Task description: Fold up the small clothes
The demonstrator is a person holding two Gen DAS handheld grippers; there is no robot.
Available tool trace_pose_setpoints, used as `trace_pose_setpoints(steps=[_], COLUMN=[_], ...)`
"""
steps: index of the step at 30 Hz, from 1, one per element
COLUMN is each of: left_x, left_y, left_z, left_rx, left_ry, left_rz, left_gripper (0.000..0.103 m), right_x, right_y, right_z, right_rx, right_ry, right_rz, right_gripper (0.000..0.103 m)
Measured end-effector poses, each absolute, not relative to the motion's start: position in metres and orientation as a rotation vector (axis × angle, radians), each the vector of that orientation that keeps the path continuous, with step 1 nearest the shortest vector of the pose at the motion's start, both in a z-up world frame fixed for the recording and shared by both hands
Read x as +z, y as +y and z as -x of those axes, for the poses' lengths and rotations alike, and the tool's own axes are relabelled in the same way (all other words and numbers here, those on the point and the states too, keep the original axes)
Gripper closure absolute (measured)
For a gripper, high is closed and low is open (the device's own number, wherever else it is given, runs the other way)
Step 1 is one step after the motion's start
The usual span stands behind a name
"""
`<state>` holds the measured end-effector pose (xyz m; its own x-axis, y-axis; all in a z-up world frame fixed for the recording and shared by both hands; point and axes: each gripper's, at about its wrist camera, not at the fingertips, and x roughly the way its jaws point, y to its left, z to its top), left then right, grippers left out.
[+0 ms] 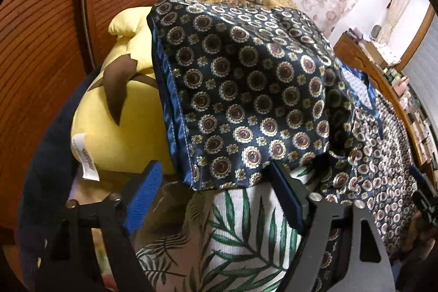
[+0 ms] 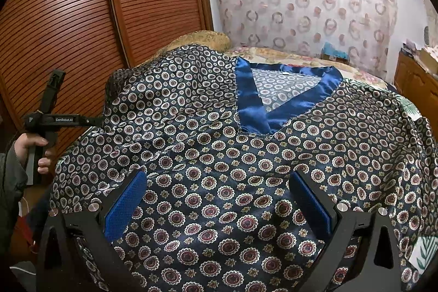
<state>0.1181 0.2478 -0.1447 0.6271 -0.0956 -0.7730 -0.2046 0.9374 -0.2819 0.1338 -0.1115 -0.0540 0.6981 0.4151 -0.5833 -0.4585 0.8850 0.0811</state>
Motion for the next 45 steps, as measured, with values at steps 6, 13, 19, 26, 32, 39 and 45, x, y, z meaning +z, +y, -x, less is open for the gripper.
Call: trace_pose_setpoints(steps=[6, 13, 19, 26, 32, 39, 45], left_x=[-0.128, -0.091, -0.073, -0.109, -0.129, -0.112, -0.061], left_y=[0.237, 0.225, 0.216, 0.226, 0.235, 0.219, 0.189], left_z=[-0.120, -0.115, -0.121, -0.126, -0.131, -0.123, -0.112], left_rx=[0.077, 0.099, 0.106, 0.077, 0.057, 0.075, 0.024], left_ry=[0.876, 0.785, 0.747, 0.874, 0.925, 0.874, 0.749], left_rz=[0.272, 0.199, 0.159, 0.232, 0.307, 0.182, 0.124], left_gripper=[0.084, 0.099, 0.098, 0.056, 0.056, 0.100, 0.100], right_x=[-0.057, -0.058, -0.058, -0.057, -0.057, -0.058, -0.059], right_y=[-0.113, -0.118, -0.120, -0.123, -0.123, -0.126, -0.125], right_z=[-0.134, -0.133, -0.133, -0.133, -0.133, -0.134, -0.135], right_rx=[0.493, 0.497, 0.498, 0.506, 0.507, 0.512, 0.518], right_ry=[0.630, 0.630, 0.631, 0.631, 0.632, 0.634, 0.641], right_rz=[0.058, 0.042, 0.035, 0.024, 0.018, 0.007, 0.012], right_gripper=[0.000, 0.000, 0.000, 0.000, 0.000, 0.000, 0.000])
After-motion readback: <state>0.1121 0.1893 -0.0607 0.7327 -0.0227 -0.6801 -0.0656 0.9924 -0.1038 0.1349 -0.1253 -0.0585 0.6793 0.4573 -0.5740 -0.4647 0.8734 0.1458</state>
